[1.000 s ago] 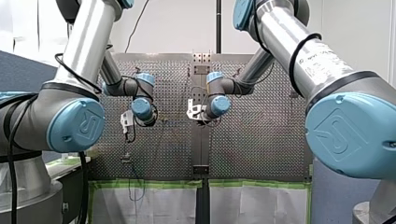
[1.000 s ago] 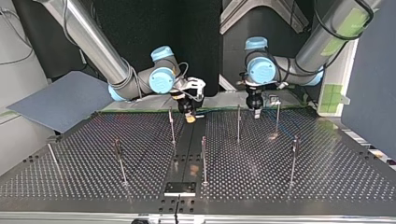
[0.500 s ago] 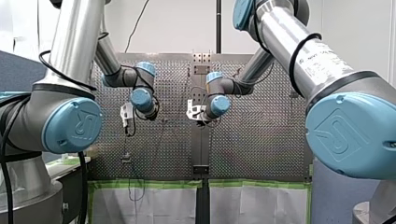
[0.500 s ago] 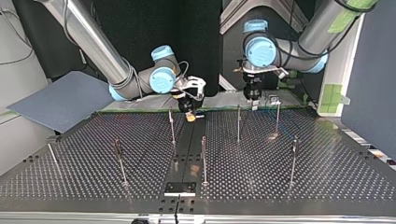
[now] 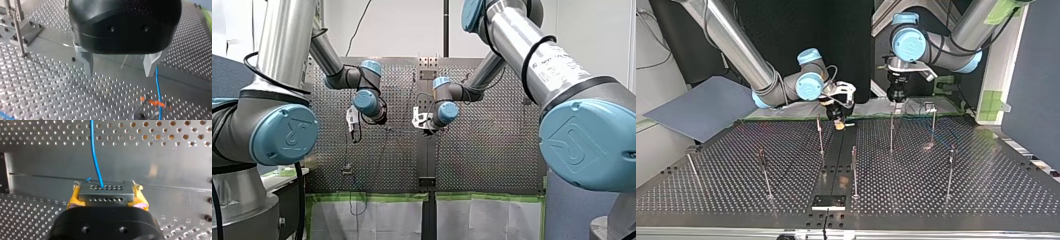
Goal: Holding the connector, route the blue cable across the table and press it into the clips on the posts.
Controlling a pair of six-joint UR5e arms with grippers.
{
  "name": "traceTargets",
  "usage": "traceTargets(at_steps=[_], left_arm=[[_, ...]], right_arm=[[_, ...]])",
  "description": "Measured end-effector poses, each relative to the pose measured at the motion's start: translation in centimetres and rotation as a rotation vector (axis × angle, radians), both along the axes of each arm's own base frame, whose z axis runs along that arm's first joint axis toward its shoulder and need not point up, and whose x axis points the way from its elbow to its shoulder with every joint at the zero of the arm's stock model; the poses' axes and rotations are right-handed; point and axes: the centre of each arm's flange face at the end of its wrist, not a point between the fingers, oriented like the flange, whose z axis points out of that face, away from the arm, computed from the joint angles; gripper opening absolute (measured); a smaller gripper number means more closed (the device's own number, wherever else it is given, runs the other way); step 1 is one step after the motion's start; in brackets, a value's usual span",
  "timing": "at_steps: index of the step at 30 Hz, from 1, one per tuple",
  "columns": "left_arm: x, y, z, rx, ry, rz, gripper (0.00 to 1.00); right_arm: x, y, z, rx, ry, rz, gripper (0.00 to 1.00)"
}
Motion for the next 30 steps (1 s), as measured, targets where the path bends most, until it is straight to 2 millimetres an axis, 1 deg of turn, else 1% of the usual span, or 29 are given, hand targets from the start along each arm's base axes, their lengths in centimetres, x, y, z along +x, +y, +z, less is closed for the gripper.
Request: traceTargets(at_steps=[7,12,17,19,22,30], left_arm=[[-0.3,-1.4,-0.2,-0.019,-0.01,-0.053,1.0],[0.1,-2.1,-1.7,-0.03,0.0,-0.081,1.0],[0.6,-2.6,-3.7,-0.032,0.009,-0.087,1.0],[0.9,-2.7,-4.0,-0.041,0.002,-0.088,1.0],[1.3,-2.9,-3.9,-0.056,-0.011,-0.087,1.0],[2.7,-3.5,-2.9,-0.073,-0.042,-0.091,1.0]], right_arm=[[-0.3,-0.4,0.1,-0.002,0.0,-0.007,0.0],[-0.3,-0.5,0.4,-0.007,0.0,-0.007,0.0],[-0.3,-0.4,1.9,-0.021,-0.014,-0.006,0.0],[-0.3,-0.3,2.3,-0.025,-0.018,-0.006,0.0],[-0.3,-0.2,2.6,-0.027,-0.02,-0.004,0.0],[-0.1,0.3,2.7,-0.019,-0.013,0.001,0.0]])
